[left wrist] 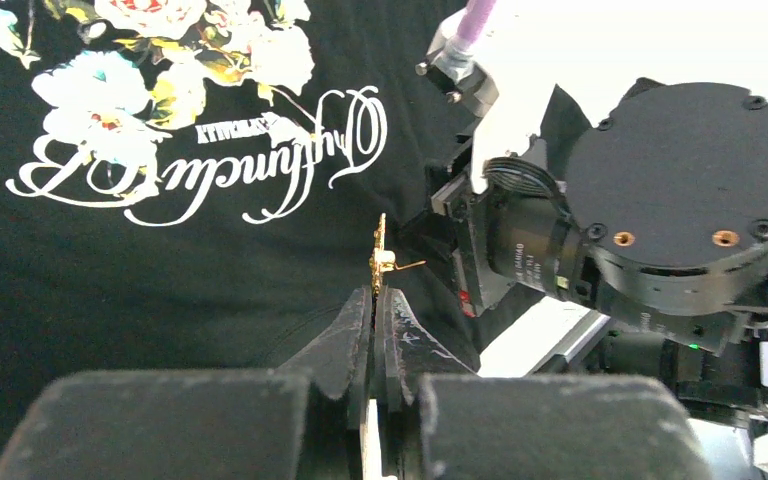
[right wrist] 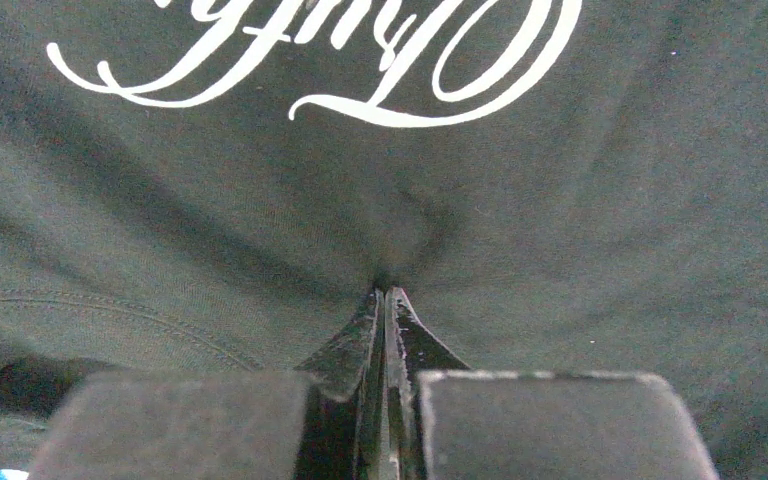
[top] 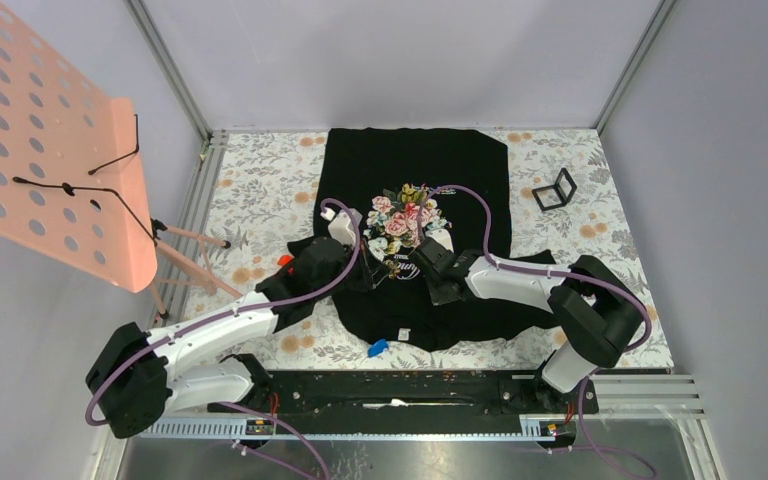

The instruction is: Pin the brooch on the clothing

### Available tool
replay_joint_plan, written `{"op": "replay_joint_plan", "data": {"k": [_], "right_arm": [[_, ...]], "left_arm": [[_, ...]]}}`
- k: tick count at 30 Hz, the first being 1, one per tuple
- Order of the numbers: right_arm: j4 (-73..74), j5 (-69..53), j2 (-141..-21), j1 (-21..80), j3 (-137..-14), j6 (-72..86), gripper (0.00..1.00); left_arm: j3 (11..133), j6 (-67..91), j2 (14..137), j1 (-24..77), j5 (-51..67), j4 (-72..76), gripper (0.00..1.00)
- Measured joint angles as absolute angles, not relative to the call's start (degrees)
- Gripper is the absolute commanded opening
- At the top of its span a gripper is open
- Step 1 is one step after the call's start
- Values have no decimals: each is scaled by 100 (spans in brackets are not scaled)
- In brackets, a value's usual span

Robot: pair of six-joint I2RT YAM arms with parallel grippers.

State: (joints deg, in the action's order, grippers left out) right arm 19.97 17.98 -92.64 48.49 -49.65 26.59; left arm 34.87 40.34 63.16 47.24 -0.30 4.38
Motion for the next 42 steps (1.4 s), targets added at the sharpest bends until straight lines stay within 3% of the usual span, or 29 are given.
{"op": "replay_joint_plan", "data": {"k": [4, 8, 19, 36, 42], "right_arm": [[1994, 1785, -9251, 4849, -4965, 2661, 0], [2018, 1708, -9102, 4851, -4963, 2709, 33], [2029, 1693, -8514, 4871, -4757, 2799, 36], [1986, 1704, -8862, 4871, -4659, 2880, 23], [1975, 1693, -8945, 4871, -4659, 2886, 0]], "left_arm": [[3430, 3990, 6545, 4729, -154, 543, 0], [3424, 3992, 7022, 4823, -237, 711, 0], [3426, 4298, 7981, 5221, -683, 1302, 0], [3660, 4506, 8549, 5527, -950, 1562, 0], [3717, 4510, 8680, 5594, -954, 1608, 0]]}}
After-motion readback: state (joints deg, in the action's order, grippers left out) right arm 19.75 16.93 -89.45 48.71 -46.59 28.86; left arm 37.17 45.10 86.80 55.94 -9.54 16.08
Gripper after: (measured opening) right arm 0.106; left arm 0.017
